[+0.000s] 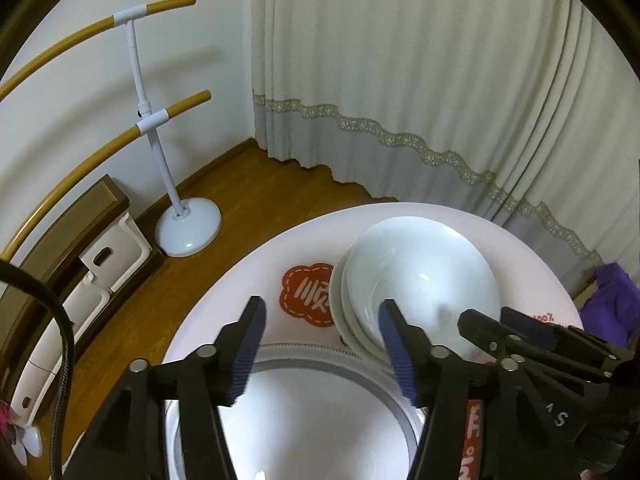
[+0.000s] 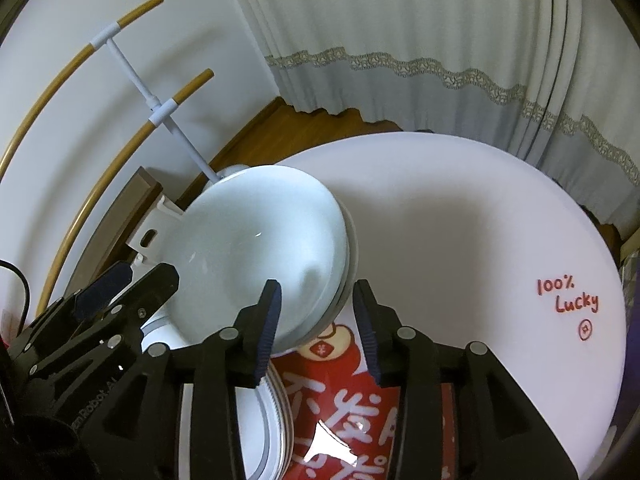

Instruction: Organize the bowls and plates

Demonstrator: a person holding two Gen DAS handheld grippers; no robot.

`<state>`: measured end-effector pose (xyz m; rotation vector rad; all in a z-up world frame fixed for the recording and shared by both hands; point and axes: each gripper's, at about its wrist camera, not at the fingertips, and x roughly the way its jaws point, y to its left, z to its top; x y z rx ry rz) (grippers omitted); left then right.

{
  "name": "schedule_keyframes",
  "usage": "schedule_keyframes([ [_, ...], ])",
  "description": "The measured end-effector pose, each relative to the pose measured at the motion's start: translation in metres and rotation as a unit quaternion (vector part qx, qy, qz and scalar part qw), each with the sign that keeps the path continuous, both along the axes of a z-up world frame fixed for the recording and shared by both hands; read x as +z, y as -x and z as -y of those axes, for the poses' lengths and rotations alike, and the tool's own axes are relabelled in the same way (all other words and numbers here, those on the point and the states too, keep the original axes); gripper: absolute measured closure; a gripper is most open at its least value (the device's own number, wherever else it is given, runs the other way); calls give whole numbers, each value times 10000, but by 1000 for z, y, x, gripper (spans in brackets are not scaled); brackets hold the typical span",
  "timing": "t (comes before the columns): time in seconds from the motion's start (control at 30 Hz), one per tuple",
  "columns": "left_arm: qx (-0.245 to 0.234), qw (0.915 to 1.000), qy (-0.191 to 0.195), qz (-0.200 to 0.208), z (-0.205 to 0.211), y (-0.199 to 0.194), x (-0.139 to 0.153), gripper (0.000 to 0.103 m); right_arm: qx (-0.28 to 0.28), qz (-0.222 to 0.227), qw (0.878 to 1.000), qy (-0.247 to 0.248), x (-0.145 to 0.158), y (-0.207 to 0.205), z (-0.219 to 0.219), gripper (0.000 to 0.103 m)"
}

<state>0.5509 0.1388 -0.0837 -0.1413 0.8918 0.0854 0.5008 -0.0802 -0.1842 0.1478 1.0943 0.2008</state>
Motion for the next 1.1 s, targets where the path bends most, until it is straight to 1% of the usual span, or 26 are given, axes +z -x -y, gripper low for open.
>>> schedule_keyframes([
  [0.03, 10, 10000, 12, 44, -2, 5, 3, 38, -5, 45, 10000, 26, 5, 4, 0, 59],
  [0.07, 14, 9999, 17, 112, -5, 12, 7, 35, -15, 80, 10000, 51, 9, 8, 0, 57],
  [0.13, 14, 9998, 2, 220, -9, 27, 13, 34, -24, 170, 9998, 100, 18, 20, -2, 51],
  [0.2, 16, 9995, 4, 327, -12, 47, 17, 30, -10, 285, 9994, 174, 28, 34, -2, 42],
  [0.23, 19, 9991, 6, 425, -15, 60, 22, 27, -6, 373, 9991, 204, 34, 44, -2, 38],
  [0.3, 35, 9984, 21, 572, -19, 83, 25, 24, 23, 530, 9983, 251, 44, 63, -1, 36],
  [0.37, -36, 9971, 44, 754, -19, 114, 29, 20, -21, 710, 9966, 416, 53, 85, -1, 32],
  [0.43, -118, 9960, 10, 889, -17, 137, 34, 19, -74, 957, 9934, 632, 62, 109, -1, 29],
  [0.57, -167, 9920, 4, 1248, -16, 189, 42, 7, -170, 1257, 9899, 640, 75, 161, 2, 21],
  [0.6, -180, 9906, 21, 1359, -16, 204, 43, 6, -193, 1343, 9881, 726, 78, 175, 2, 18],
  [0.63, -184, 9890, 7, 1471, -16, 220, 45, 2, -220, 1445, 9859, 811, 80, 187, 1, 14],
  [0.7, -219, 9858, -87, 1664, -18, 251, 46, 1, -296, 1646, 9805, 1027, 86, 214, 1, 13],
  [0.77, -262, 9843, -158, 1740, -18, 274, 44, 1, -331, 1800, 9775, 1051, 91, 243, 2, 10],
  [0.83, -317, 9822, -193, 1841, -16, 305, 40, 1, -359, 1950, 9740, 1095, 98, 271, 3, 1],
  [0.9, -399, 9805, -245, 1910, -12, 332, 38, 1, -409, 2075, 9713, 1087, 103, 291, 4, 0],
  [1.0, -392, 9790, -321, 1976, -11, 375, 30, 1, -429, 2201, 9692, 1017, 110, 326, 7, 0],
  [1.1, -431, 9766, -259, 2093, -9, 418, 30, 1, -535, 2348, 9644, 1089, 114, 360, 10, 0],
])
